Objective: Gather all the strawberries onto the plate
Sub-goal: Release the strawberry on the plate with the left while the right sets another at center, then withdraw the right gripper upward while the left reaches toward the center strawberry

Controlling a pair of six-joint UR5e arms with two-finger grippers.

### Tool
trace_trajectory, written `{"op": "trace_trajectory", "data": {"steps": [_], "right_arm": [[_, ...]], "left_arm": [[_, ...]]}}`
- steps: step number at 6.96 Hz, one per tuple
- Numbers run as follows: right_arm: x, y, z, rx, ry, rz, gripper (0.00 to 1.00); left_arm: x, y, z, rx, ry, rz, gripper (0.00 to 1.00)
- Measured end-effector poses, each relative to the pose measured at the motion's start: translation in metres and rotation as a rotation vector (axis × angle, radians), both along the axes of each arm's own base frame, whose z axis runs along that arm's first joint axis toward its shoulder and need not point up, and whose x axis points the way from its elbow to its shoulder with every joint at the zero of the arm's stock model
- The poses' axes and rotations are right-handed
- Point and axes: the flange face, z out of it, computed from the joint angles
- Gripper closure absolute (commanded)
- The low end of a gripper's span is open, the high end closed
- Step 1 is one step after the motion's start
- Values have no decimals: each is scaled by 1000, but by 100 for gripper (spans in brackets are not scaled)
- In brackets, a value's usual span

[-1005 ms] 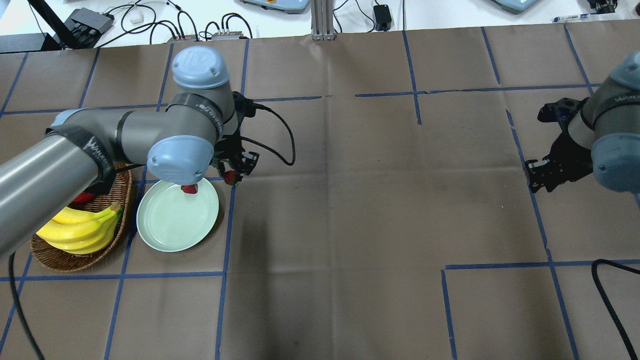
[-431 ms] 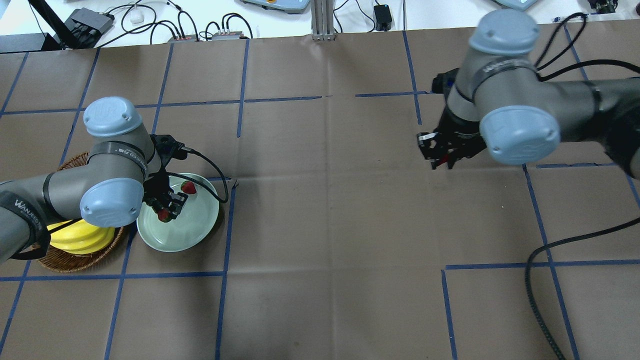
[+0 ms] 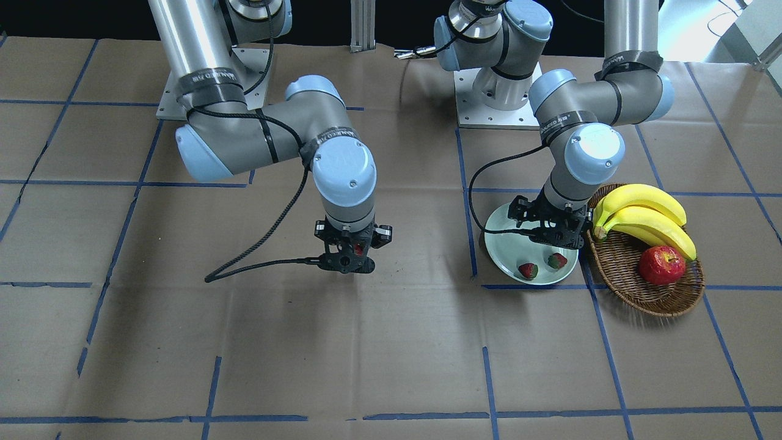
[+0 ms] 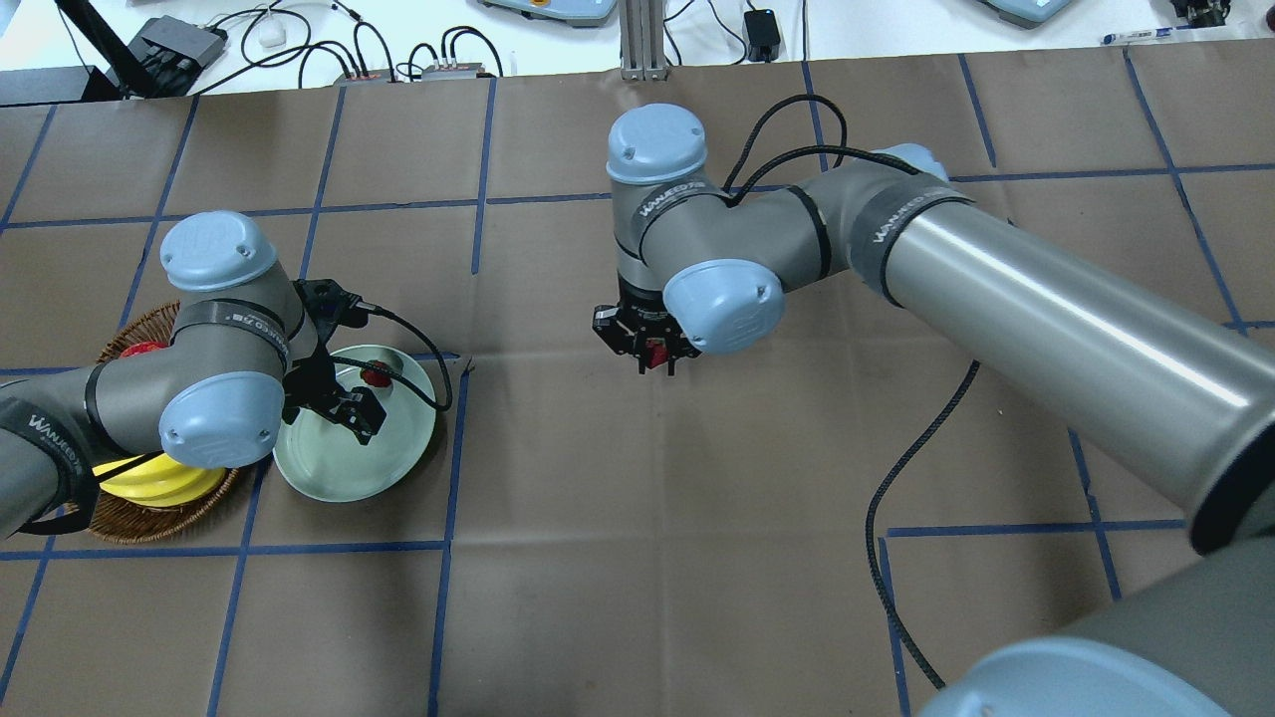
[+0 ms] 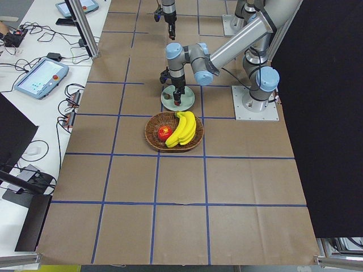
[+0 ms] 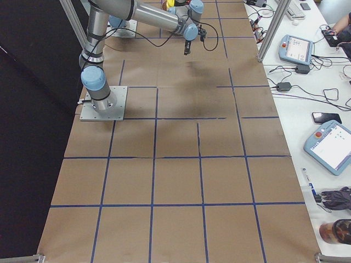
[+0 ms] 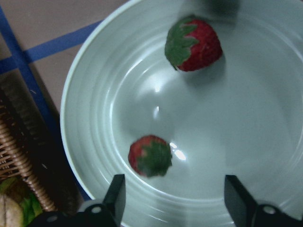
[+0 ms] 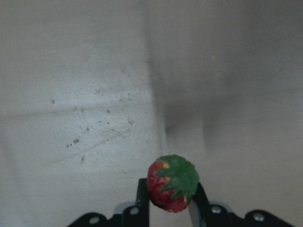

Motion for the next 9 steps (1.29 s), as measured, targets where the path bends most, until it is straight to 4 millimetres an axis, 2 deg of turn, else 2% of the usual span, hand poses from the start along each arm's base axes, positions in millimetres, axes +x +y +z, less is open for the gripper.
{"op": "trace_trajectory", "data": {"steps": [1, 2, 4, 5, 6, 7, 9], "right_arm": [[5, -2, -18, 10, 6, -8, 87], [1, -3, -28, 21, 12, -16, 1], [-4, -4, -33, 30, 16, -27, 0], [-7, -5, -24, 25, 7, -33, 0], [-12, -4, -5, 18, -9, -37, 0], [-29, -4, 23, 19, -20, -34, 0], [-113, -8, 99, 29, -38, -15, 0]], "left_arm": [[-6, -5, 0, -12, 31, 32, 1], [-15, -8, 1, -24, 70, 70, 1], [-48, -12, 6, -49, 113, 121, 1], [-70, -16, 12, -66, 137, 148, 1], [-87, -19, 18, -80, 152, 164, 1], [-99, -20, 21, -88, 164, 175, 1], [-123, -24, 28, -96, 225, 222, 1]]}}
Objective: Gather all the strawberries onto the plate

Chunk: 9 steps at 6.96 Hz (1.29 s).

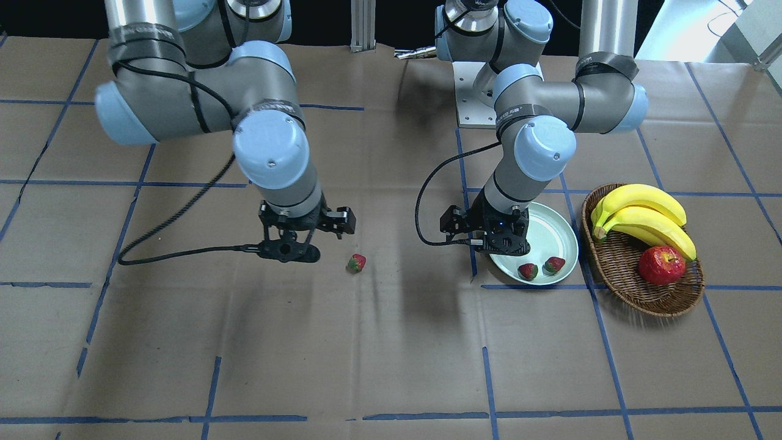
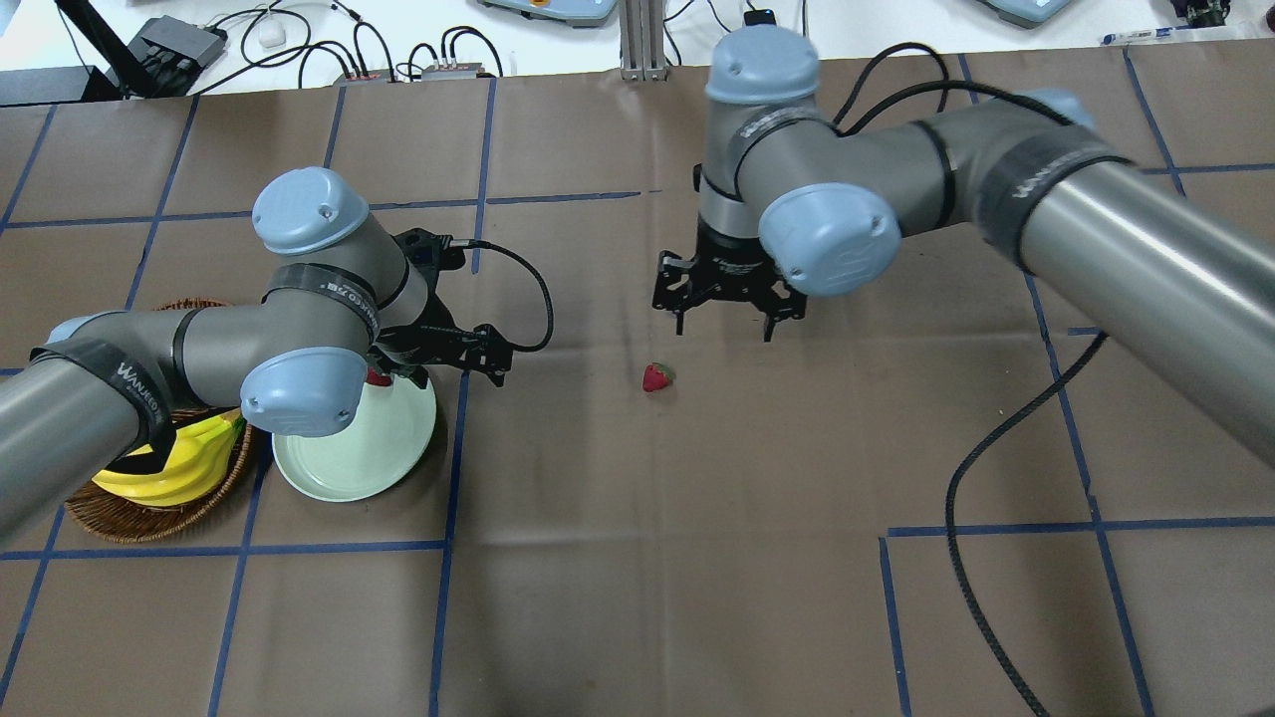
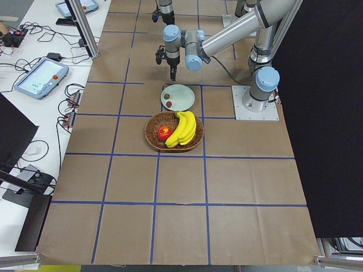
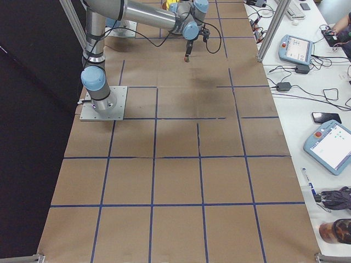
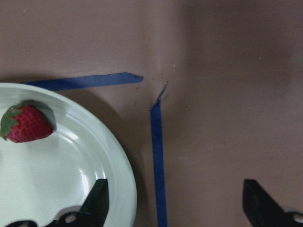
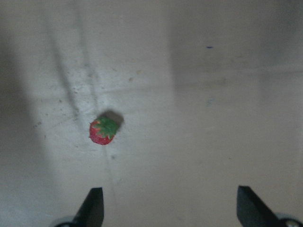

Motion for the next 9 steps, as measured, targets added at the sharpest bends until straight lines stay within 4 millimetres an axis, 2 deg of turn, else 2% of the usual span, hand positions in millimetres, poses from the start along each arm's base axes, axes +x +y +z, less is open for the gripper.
{"op": "trace_trajectory", "data": {"steps": [2, 3, 4, 5, 6, 7, 9], "right_arm": [[-90, 10, 69, -12, 6, 10, 0], [-127, 20, 95, -23, 21, 28, 0], [-147, 34, 122, -56, 28, 49, 0], [-153, 51, 151, -106, 30, 58, 0], [-152, 61, 168, -137, 28, 61, 0], [-149, 65, 174, -148, 30, 66, 0], [-143, 67, 177, -154, 39, 78, 0]], "left_arm": [[-49, -4, 10, -15, 22, 46, 1], [-82, -10, 12, -21, 25, 59, 1], [-116, -18, 7, -28, 27, 61, 1], [-151, -28, -2, -40, 29, 57, 1], [-177, -38, -15, -40, 28, 52, 1], [-191, -44, -30, -30, 22, 45, 1], [-199, -41, -48, -3, 10, 38, 1]]}}
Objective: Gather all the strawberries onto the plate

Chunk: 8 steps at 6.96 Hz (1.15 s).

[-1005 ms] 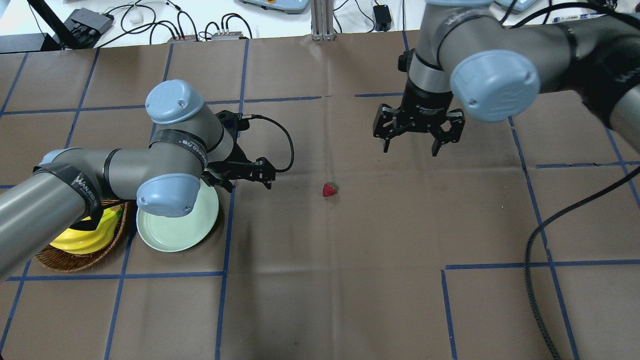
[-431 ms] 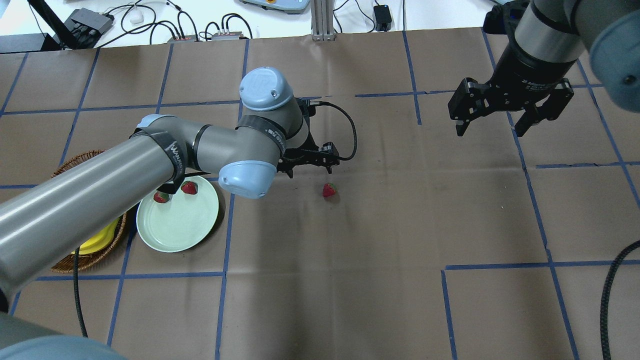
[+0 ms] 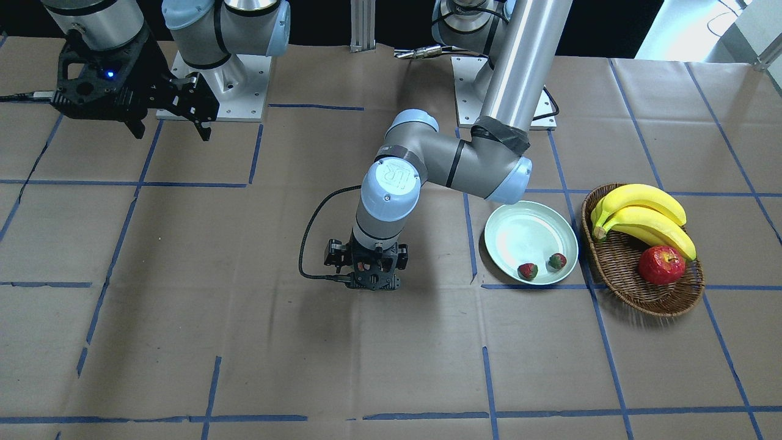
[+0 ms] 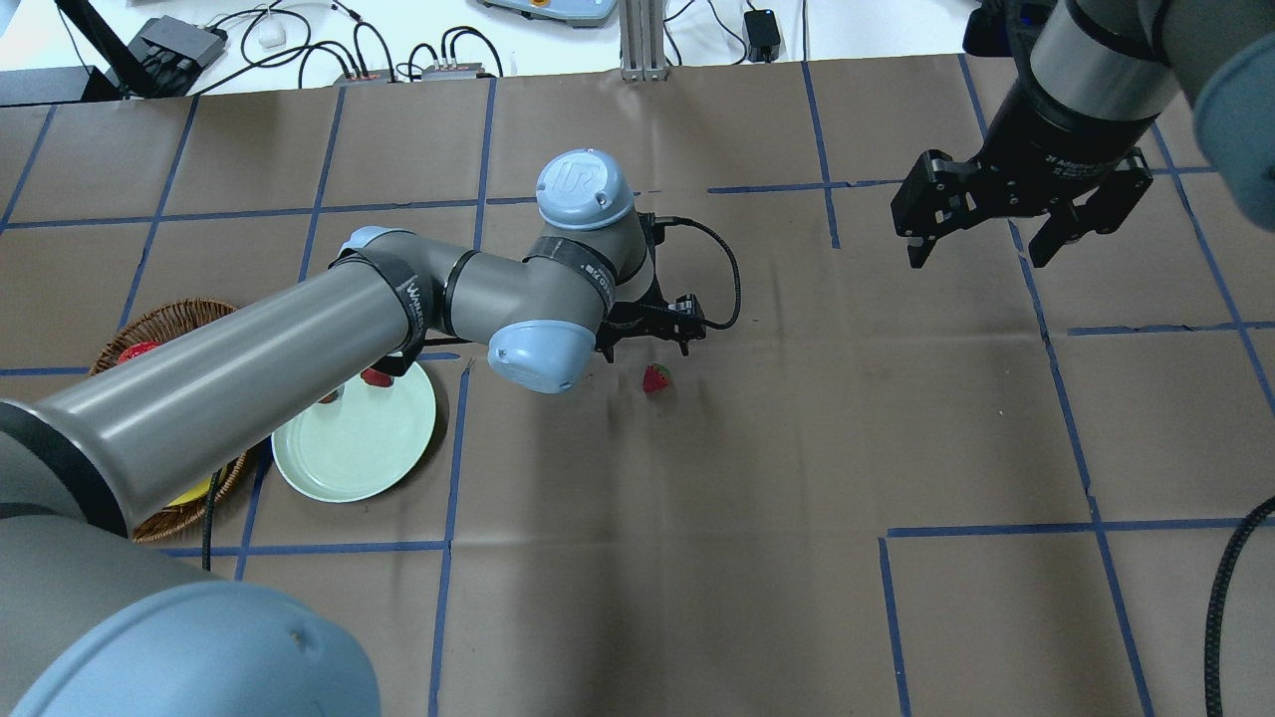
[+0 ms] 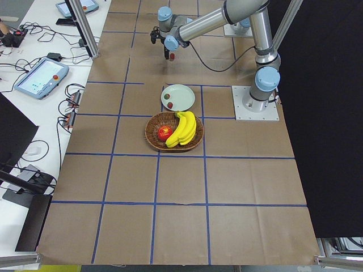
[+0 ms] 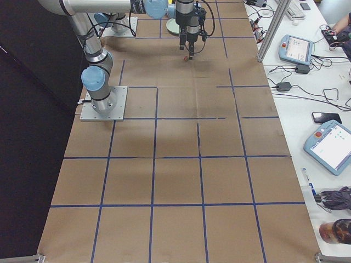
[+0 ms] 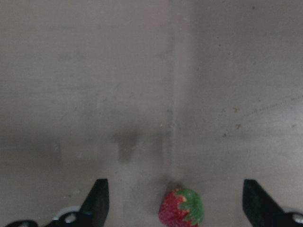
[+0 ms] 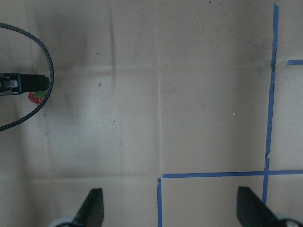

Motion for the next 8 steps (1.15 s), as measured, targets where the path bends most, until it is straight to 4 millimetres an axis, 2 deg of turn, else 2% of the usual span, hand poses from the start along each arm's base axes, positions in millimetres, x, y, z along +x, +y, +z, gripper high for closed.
{"op": "trace_trajectory", "data": {"steps": [2, 3, 4, 5, 6, 8], "right_arm": [[0, -6, -6, 8, 19, 4, 0], [-1, -10, -6, 7, 29, 6, 0], [-1, -15, -2, 3, 32, 7, 0], [0, -20, 1, 1, 30, 10, 0], [2, -22, 2, 0, 26, 14, 0], [10, -22, 2, -1, 22, 31, 0]], "left_arm": [[0, 2, -6, 13, -6, 0, 10], [0, 3, -7, 18, -7, 1, 21], [0, 3, -8, 22, -8, 1, 44], [0, 3, -9, 27, -7, 0, 62], [-1, 4, -10, 34, -7, -1, 67], [-3, 7, -10, 42, -7, -6, 63]]}}
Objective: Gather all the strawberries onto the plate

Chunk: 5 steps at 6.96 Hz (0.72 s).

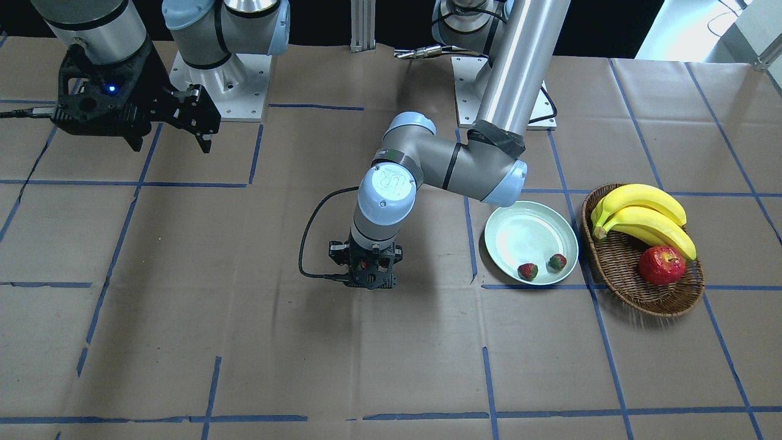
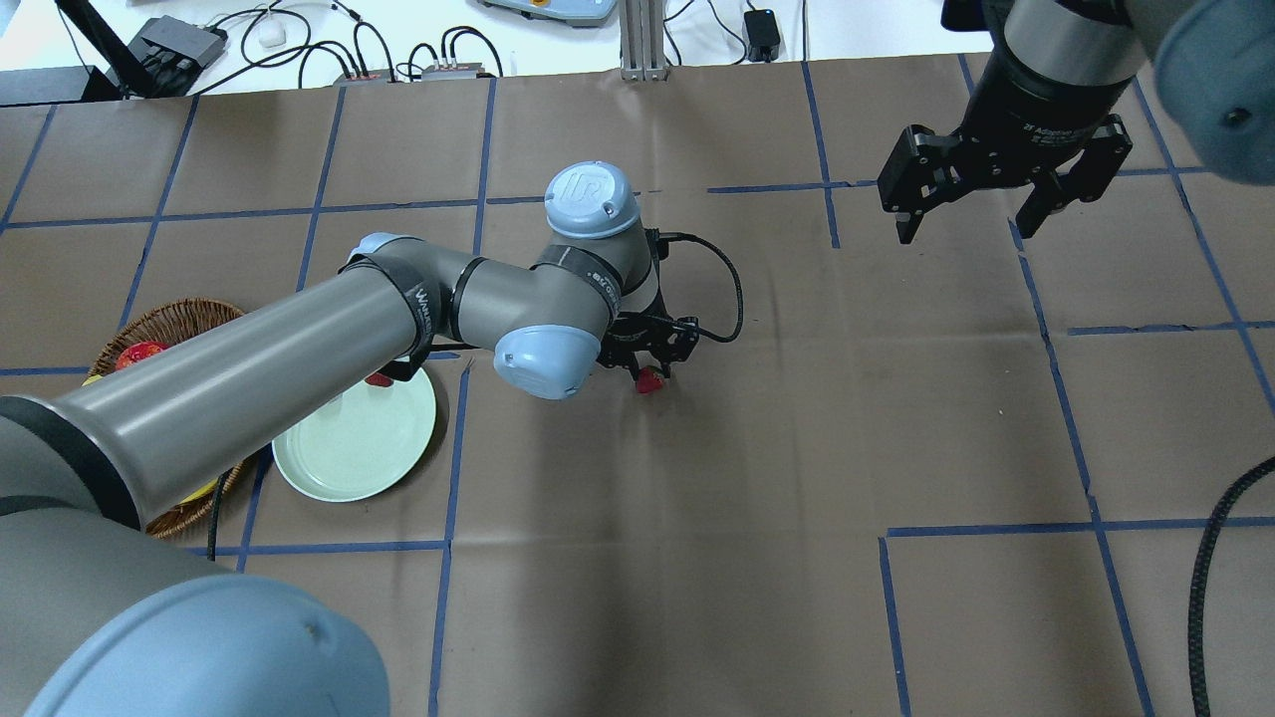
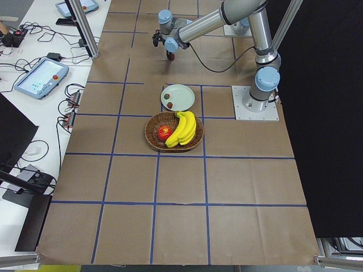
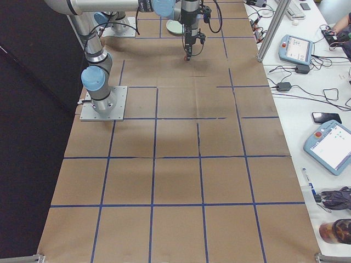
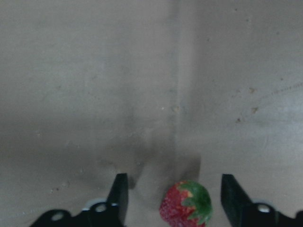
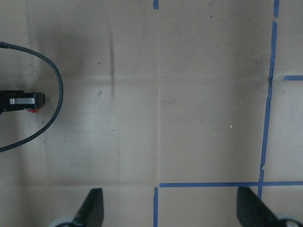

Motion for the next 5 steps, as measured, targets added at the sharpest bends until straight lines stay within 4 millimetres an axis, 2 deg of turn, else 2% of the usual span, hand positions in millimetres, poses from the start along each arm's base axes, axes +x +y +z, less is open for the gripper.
{"op": "trace_trajectory", "data": {"steps": [1, 2, 5], "right_arm": [[2, 0, 0, -1, 0, 4, 0], [2, 0, 0, -3, 0, 6, 0], [2, -1, -1, -6, 7, 16, 0]], "left_arm": [[-1, 1, 0, 3, -1, -2, 56], [-2, 2, -1, 5, -2, -3, 54], [-2, 4, -1, 8, -4, -4, 100]]}}
